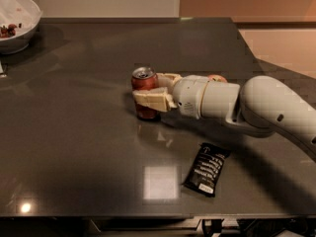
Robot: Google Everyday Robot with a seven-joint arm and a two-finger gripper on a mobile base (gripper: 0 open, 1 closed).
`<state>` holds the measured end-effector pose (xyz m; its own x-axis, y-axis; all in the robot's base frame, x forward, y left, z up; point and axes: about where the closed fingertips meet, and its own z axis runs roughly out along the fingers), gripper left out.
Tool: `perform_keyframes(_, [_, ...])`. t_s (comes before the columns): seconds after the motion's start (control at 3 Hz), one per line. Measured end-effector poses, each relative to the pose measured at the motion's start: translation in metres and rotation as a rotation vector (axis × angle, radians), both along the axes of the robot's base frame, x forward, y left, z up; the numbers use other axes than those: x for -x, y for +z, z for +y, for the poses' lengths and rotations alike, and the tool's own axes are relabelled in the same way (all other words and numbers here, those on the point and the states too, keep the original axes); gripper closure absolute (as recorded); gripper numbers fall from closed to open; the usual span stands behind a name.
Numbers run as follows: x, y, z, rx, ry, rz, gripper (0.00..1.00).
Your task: Place coke can upright
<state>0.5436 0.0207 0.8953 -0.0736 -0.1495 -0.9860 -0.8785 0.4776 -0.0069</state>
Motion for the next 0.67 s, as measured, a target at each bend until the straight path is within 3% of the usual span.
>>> perform_keyframes(0.67, [0.0013,0.0011,0.0042,0.001,0.007,-0.001,0.12])
